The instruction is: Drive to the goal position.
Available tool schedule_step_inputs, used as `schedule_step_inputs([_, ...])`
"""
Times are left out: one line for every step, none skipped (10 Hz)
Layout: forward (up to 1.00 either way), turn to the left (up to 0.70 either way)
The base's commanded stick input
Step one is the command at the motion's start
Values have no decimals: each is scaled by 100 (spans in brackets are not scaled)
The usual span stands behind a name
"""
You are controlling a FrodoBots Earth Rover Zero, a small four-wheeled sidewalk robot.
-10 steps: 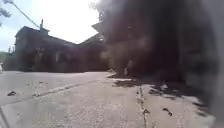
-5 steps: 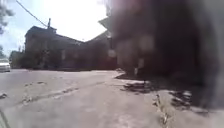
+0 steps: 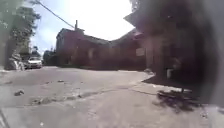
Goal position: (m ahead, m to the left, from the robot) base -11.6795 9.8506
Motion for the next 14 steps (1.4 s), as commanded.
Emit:
schedule_step_inputs([49, 25])
schedule_step_inputs([100, 51])
schedule_step_inputs([100, 51])
schedule_step_inputs([100, 38])
schedule_step_inputs([100, 11])
schedule_step_inputs([87, 10])
schedule_step_inputs([15, 2])
schedule_step_inputs([0, 0])
schedule_step_inputs([0, 0])
schedule_step_inputs([0, 0])
schedule_step_inputs([0, 0])
schedule_step_inputs([0, 0])
schedule_step_inputs([100, 52])
schedule_step_inputs([100, 52])
